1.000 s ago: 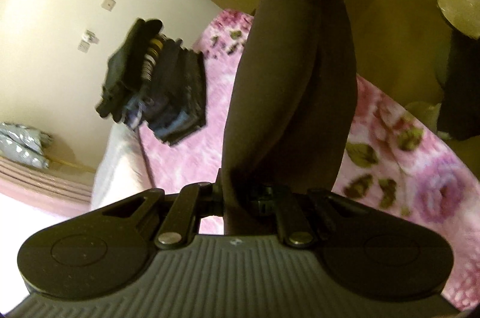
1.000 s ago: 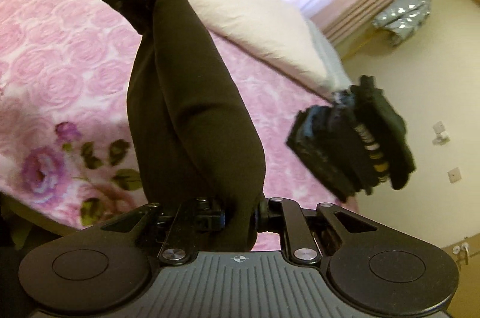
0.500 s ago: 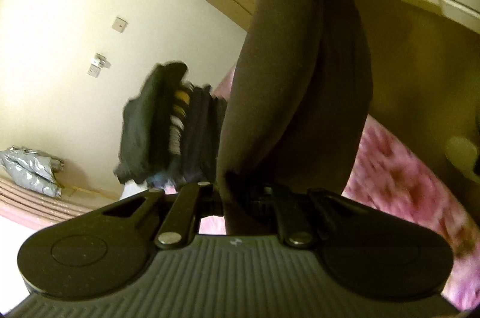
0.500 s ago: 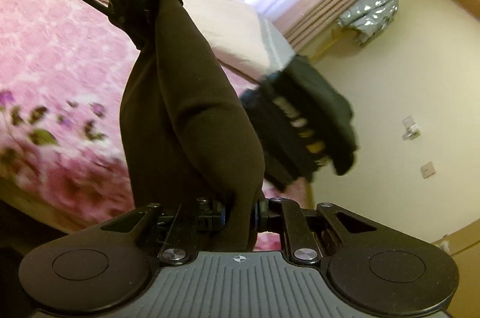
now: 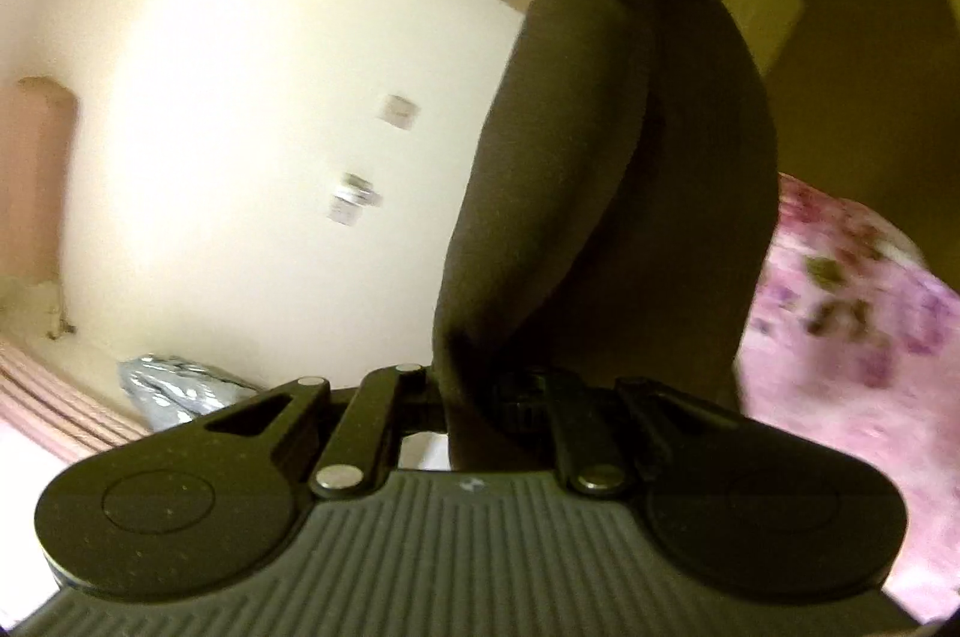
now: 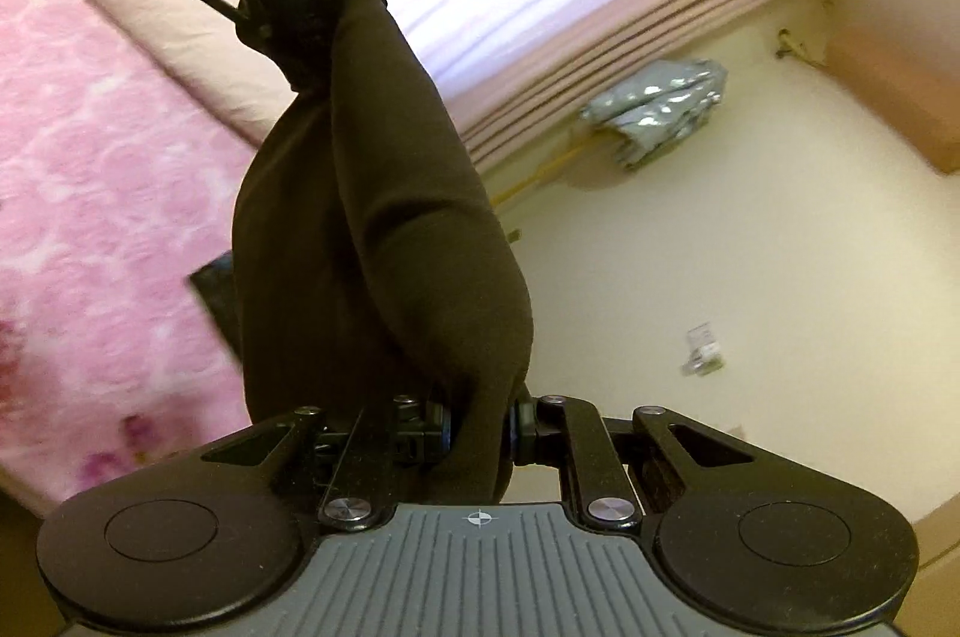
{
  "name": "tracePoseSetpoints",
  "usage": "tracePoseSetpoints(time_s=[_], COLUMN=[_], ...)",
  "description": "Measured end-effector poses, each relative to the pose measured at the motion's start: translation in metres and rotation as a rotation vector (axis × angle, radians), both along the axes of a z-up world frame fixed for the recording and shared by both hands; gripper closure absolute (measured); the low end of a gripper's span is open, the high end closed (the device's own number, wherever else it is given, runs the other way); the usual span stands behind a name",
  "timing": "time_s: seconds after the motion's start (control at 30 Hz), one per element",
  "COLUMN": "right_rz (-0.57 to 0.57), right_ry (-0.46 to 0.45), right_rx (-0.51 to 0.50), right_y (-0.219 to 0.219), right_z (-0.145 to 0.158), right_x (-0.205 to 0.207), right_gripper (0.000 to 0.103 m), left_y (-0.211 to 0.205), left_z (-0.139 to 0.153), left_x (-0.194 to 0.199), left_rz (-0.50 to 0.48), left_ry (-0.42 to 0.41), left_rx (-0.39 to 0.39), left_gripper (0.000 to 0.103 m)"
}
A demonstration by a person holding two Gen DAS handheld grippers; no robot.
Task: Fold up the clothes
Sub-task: 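Lift the folded sweater with both grippers and carry it toward the clothes stack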
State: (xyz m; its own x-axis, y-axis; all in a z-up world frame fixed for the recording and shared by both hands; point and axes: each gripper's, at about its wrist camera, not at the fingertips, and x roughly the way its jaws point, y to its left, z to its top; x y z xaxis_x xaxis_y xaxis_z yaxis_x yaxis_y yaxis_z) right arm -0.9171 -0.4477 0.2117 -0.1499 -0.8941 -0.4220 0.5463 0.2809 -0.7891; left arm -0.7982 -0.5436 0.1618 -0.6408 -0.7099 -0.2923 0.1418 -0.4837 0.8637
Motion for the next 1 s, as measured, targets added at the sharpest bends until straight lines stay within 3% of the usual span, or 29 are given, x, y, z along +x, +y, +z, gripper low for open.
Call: tracePoseSetpoints(time_s=[0.3,0.57,0.73,0.8,0.87,1.0], right_rz=[0.034,0.2,0.336,0.389,0.436,0.504], right_ry=[0.029,0.005,0.014,0.021,-0.005,-0.009], right_rx=[-0.093,-0.123,-0.183,-0.215,-0.176,0.034], right_y=[-0.101,-0.236,-0.32,-0.337,-0.344,-0.337], right_z=[0.06,0.061,0.051,0.037,0.009,-0.085], right_x=[-0.064,-0.118,-0.144,-0.148,-0.152,-0.157], right_gripper=[0.089,0.089,0.089,0.089,0.088,0.088], left_y=[-0.108,-0.21,-0.268,-0.276,-0.275,-0.245], left_z=[0.046,0.043,0.037,0.019,-0.018,-0.123], left_x=[-0.047,-0.087,-0.103,-0.107,-0.105,-0.106], left_rz=[0.058,0.259,0.417,0.465,0.484,0.472], left_ry=[0.067,0.038,0.016,-0.008,-0.054,-0.213], left_rx=[-0.073,-0.108,-0.195,-0.196,-0.118,0.043], left_gripper=[0.094,0.094,0.094,0.094,0.094,0.094])
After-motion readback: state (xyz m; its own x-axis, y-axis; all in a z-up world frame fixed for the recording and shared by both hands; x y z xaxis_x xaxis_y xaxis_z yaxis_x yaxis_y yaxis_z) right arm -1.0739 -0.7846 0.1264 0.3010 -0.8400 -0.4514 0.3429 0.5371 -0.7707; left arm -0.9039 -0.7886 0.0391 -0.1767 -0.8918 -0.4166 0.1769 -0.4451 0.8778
